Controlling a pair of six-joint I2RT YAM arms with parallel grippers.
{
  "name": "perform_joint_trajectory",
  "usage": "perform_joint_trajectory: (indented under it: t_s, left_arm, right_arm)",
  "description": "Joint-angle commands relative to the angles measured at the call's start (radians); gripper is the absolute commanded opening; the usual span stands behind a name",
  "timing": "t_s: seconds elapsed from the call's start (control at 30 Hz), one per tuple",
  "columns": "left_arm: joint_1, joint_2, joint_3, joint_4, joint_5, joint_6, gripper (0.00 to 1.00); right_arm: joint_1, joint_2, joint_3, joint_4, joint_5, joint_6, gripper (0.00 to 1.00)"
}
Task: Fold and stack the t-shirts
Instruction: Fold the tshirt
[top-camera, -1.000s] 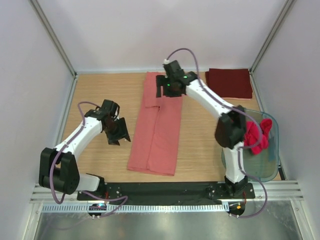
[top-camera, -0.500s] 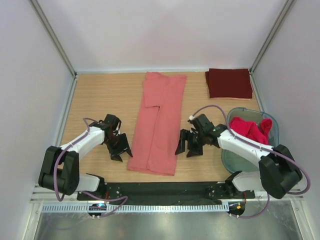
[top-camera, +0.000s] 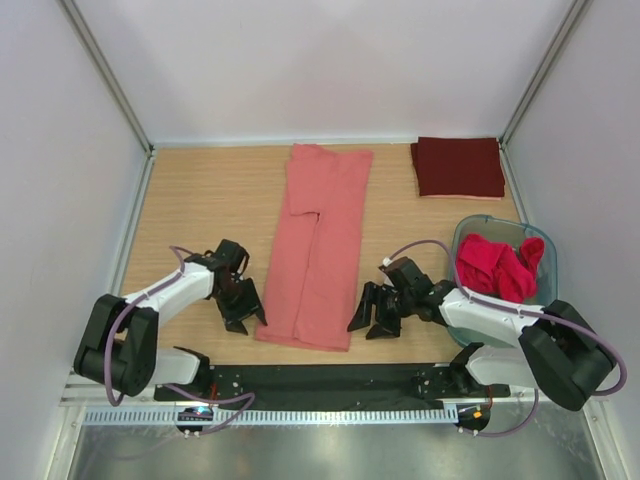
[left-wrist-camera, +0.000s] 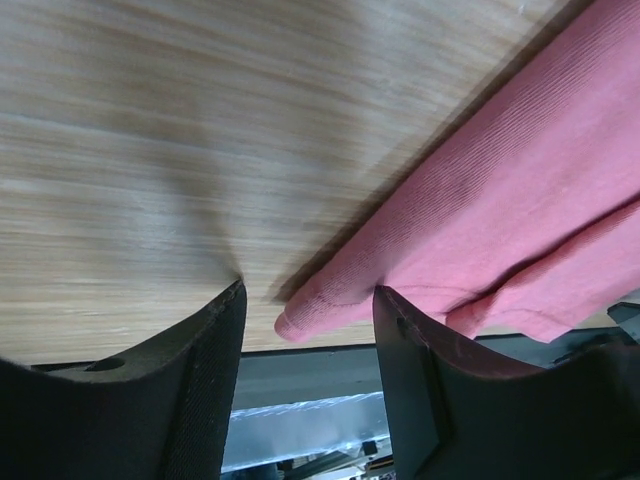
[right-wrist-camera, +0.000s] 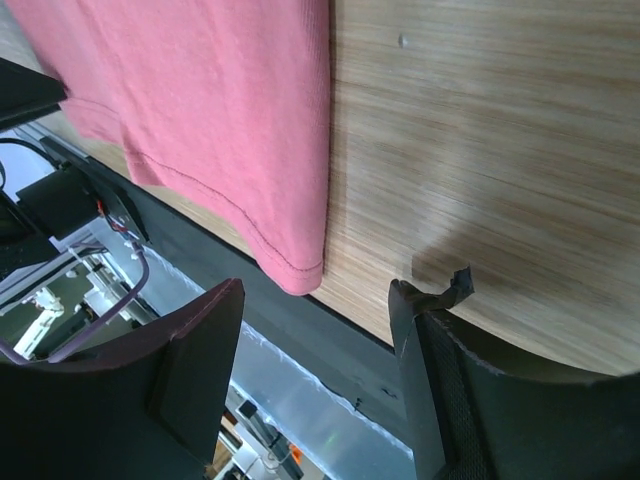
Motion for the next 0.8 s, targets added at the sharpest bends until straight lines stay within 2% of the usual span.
perform_joint_trajectory:
  t_s: [0.0, 0.3, 0.77]
  left_arm:
    - [-0.028, -0.055, -0.025, -0.006, -0.034, -0.057, 0.54]
    - [-0.03, -0.114, -0.103, 0.043, -0.015, -0.122, 0.51]
    - [-0.04, -0.092, -0.103, 0.071, -0.018, -0.114, 0.42]
  right_arm:
    - [0.018, -0.007, -0.022, 0.084, 0.004, 0.053, 0.67]
    - [0.088, 0.064, -0.085, 0.218, 0.001, 0.145, 0.63]
    - [0.12, 0.084, -0.082, 0.184, 0.089, 0.182, 0.58]
